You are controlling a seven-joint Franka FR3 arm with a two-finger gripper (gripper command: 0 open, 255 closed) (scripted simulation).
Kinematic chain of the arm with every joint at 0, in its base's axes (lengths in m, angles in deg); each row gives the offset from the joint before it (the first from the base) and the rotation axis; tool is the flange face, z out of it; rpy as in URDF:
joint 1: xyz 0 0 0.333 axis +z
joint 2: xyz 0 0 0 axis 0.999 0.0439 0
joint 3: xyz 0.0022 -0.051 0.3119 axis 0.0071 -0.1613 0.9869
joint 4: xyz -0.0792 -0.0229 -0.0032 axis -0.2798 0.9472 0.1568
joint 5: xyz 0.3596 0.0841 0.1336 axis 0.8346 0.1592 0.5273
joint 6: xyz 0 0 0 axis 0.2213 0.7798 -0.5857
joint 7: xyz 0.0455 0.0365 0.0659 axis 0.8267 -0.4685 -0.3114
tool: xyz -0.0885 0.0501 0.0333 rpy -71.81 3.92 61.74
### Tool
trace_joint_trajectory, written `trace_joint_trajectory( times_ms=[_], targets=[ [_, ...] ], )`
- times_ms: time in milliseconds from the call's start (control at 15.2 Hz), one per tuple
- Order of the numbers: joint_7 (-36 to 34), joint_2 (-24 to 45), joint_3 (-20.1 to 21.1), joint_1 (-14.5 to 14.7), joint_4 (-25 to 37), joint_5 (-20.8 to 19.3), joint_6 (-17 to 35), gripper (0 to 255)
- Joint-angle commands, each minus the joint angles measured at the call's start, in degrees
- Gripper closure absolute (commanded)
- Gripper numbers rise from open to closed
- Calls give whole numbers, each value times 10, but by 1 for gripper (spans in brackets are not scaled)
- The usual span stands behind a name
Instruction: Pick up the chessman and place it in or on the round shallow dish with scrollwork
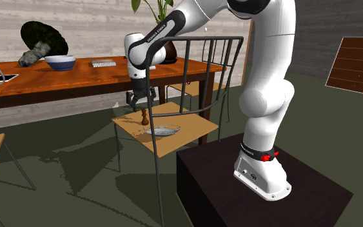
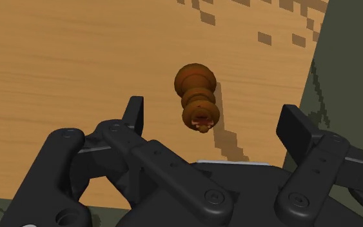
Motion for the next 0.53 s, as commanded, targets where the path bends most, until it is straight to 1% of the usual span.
trace_joint_trajectory(
  times_ms=[0, 198, 264, 330, 462],
  targets=[
    [0, 35, -7, -5, -5, 3, 26, 0],
    [0, 35, -6, -6, -5, 3, 26, 0],
    [-7, 43, -5, -2, -1, -2, 29, 255],
    [-5, 39, -5, -3, -8, 0, 32, 255],
    [-9, 42, -4, -1, -1, -2, 28, 255]
  ],
)
